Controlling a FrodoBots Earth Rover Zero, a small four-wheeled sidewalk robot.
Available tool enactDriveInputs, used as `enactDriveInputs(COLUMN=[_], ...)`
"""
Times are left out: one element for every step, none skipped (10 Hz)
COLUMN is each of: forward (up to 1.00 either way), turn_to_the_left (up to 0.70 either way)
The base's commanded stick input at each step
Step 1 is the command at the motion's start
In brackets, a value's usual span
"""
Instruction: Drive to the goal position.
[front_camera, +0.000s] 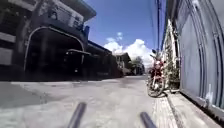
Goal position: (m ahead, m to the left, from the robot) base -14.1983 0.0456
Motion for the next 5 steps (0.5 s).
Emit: enactDriveInputs(forward=[0.00,0.00,0.00,0.00,0.00], turn_to_the_left=[0.06,0.07,0.06,0.03,-0.51])
